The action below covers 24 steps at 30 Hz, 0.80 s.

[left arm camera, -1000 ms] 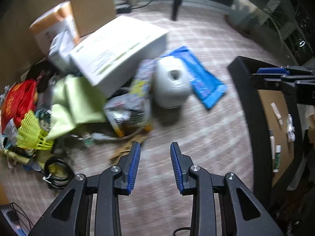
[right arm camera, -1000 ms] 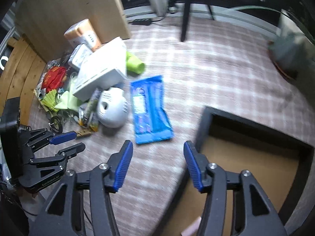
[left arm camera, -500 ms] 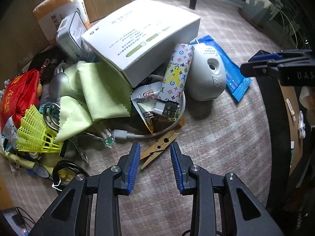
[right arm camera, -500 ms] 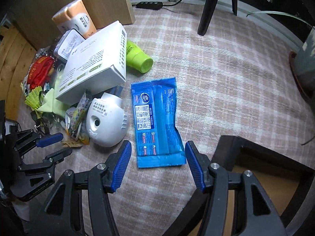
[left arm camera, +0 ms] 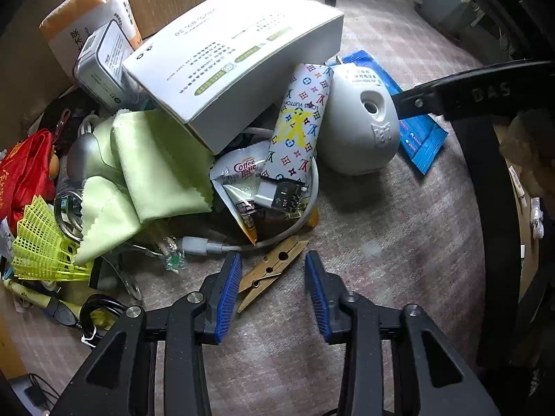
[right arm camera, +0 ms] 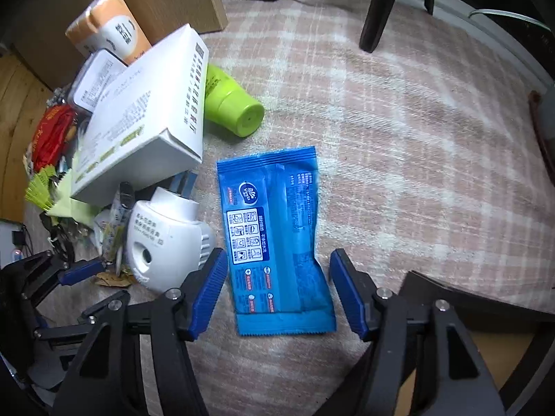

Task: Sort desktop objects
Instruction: 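Grasp the wooden clothespin with the left gripper while the right gripper grasps the blue wipe pack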

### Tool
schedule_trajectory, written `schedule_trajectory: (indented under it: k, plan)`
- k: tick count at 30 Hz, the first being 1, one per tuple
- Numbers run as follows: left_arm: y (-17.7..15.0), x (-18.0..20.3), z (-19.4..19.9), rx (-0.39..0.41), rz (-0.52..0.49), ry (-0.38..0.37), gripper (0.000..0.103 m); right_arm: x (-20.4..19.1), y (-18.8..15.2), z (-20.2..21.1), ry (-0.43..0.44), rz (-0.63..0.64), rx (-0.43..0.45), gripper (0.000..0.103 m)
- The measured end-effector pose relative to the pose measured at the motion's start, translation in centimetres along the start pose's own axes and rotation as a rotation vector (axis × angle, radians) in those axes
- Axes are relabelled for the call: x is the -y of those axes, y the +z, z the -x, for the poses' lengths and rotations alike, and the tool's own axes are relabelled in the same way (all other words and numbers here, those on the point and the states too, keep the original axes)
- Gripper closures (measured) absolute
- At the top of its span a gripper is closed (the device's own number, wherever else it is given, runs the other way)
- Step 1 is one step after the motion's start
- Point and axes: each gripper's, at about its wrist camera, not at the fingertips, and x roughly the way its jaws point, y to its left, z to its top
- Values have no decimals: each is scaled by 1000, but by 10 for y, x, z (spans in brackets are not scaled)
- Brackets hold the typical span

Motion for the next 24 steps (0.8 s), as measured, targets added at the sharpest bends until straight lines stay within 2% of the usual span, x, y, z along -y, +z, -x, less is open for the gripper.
schedule_trajectory:
  k: [2,4,9,11,13,16,24]
  plan:
    - [-1,2,0,3,-7,3,71,-1,0,-2,1,5,0,39]
    - [-2,4,-1,8,-12,14,81,-4,-2,-3,-20,21,0,39]
    - [-4,10,-2,4,-1,2,90,-10,-8,-4,-74,58,-3,41]
    - [-6,12,-2,7,3,8,91,-10,-11,-2,-101,58,6,51]
    - [-8,14,-2,9,10,5,91,-8,-14,0,-95,52,9,54]
    - [-12,16,-2,14,28,-5,91,-3,-20,4,-87,38,15,65]
    - [-17,35,-3,31,49,-21,91,2,-40,16,-50,8,39,84]
